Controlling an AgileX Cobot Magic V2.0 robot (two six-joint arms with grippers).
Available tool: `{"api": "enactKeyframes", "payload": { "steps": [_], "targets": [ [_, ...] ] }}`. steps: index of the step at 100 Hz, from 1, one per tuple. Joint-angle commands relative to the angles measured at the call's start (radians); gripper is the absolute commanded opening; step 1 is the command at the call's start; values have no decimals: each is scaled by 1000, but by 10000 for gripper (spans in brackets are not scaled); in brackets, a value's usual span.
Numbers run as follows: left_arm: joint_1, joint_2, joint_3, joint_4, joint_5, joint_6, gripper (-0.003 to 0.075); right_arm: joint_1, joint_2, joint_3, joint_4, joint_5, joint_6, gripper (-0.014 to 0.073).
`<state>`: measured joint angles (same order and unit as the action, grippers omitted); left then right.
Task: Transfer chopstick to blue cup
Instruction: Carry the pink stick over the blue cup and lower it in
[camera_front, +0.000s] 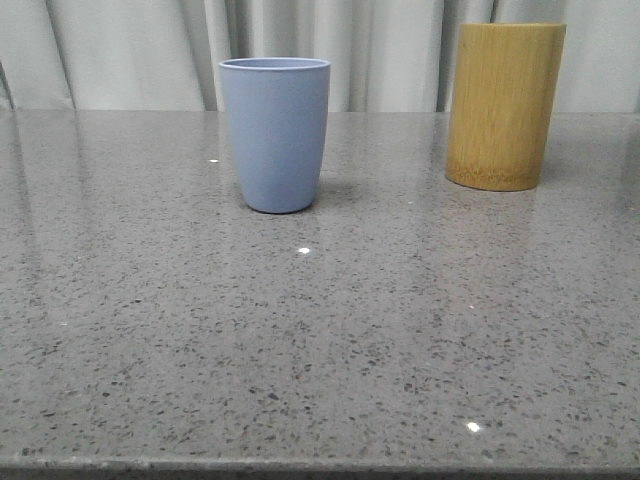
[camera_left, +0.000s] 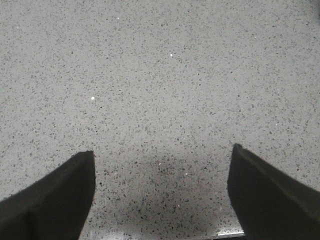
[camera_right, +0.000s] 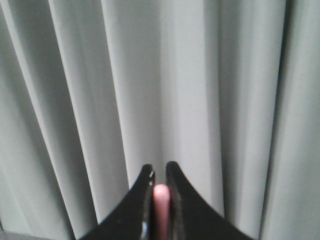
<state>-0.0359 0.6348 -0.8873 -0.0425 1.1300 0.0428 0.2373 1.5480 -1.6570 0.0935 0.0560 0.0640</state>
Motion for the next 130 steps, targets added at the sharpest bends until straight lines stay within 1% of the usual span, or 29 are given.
{"api": "enactKeyframes", "payload": {
  "steps": [1,15,43,64,72,77,90,113,130],
  "targets": [
    [2,3,-23,-9,-55,-3,536,31,-51,-73,-12,-47,-14,-60],
    [2,3,-23,-9,-55,-3,536,105,-51,-111,-12,-45,-14,-60],
    [2,3,-23,-9,-55,-3,536,249,-37,-112,-11,-48,-14,-60],
    [2,3,-23,-9,-54,-3,536,319,-6,-109,-11,6,-14,-60],
    [2,3,-23,-9,-53,-3,536,337,13,-95,-11,2,-14,-60],
    [2,3,-23,-9,-53,-3,536,346,21,-78,-11,-23,-14,-60],
    [2,3,-23,-9,-53,-3,536,366,27,-1,-11,-146,-14,-60],
    [2,3,-23,-9,-53,-3,536,369,33,143,-11,-314,-14,-60],
    [2,3,-23,-9,-53,-3,536,369,34,227,-11,-392,-14,-60]
  ]
}}
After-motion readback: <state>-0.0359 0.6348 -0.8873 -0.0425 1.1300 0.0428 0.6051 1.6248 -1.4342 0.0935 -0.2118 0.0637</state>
